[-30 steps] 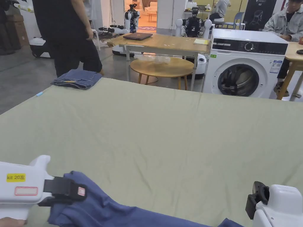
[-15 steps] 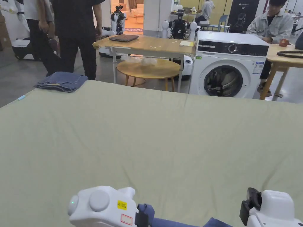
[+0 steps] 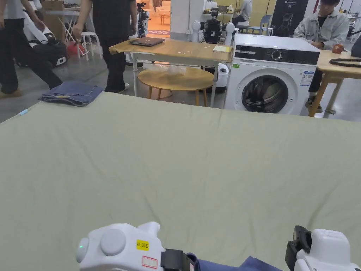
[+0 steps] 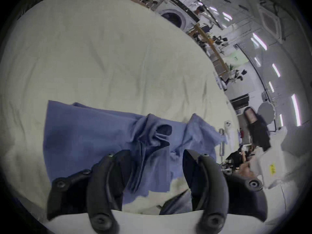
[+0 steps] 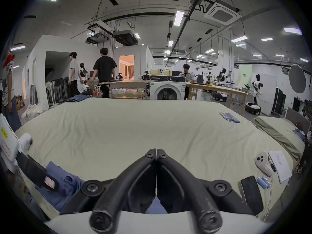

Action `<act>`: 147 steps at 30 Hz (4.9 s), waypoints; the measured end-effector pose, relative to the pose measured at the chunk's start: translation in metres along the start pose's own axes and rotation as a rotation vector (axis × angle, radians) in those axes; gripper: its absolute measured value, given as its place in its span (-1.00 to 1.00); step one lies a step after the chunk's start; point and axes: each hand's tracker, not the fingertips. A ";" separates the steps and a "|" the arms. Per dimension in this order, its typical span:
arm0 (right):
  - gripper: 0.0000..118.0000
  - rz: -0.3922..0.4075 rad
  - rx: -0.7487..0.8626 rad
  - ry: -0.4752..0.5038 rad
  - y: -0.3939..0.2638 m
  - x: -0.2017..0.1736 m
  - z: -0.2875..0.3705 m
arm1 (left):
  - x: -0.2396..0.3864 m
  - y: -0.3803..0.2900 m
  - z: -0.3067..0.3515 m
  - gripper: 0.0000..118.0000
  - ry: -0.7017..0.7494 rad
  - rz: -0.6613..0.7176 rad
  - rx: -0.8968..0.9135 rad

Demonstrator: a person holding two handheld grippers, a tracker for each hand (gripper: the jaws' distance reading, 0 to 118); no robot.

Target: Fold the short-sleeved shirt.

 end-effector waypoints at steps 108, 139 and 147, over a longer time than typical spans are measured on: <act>-1.00 -0.015 0.058 0.007 -0.008 0.016 0.018 | 0.087 -0.002 -0.080 -0.91 0.082 -0.286 -0.105; -1.00 -0.042 0.048 0.014 -0.015 0.022 0.022 | 0.033 -0.024 -0.125 -0.99 -0.155 -0.022 -0.155; -1.00 -0.044 0.065 0.025 -0.008 0.011 0.013 | 0.046 -0.011 -0.047 -0.99 -0.108 -0.210 0.068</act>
